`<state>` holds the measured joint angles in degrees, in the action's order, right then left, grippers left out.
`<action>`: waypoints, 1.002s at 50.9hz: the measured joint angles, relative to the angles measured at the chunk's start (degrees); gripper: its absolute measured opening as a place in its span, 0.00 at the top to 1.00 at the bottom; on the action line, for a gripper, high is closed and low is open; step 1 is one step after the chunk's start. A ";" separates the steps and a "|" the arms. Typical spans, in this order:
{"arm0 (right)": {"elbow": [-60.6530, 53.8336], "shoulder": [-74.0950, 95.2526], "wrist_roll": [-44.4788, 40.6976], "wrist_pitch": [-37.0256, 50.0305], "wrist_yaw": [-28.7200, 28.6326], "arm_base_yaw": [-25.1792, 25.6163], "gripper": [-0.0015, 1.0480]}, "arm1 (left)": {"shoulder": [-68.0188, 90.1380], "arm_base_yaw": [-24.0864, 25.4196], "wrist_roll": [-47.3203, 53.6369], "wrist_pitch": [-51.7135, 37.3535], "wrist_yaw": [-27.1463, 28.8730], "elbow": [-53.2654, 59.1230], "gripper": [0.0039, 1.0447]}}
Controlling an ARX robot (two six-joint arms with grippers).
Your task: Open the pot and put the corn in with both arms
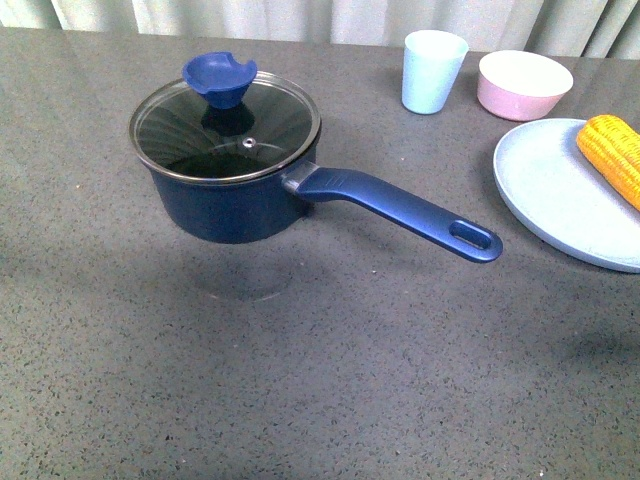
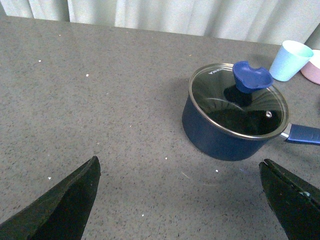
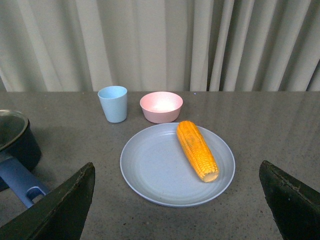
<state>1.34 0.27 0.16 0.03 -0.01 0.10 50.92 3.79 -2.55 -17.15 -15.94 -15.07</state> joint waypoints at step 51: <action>0.00 0.00 0.00 0.00 0.00 0.00 0.09 | 54.21 -16.85 -2.95 -25.55 2.25 -28.04 0.08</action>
<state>1.34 0.27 0.16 0.03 -0.01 0.10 105.12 -13.06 -5.50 -42.70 -13.69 -43.11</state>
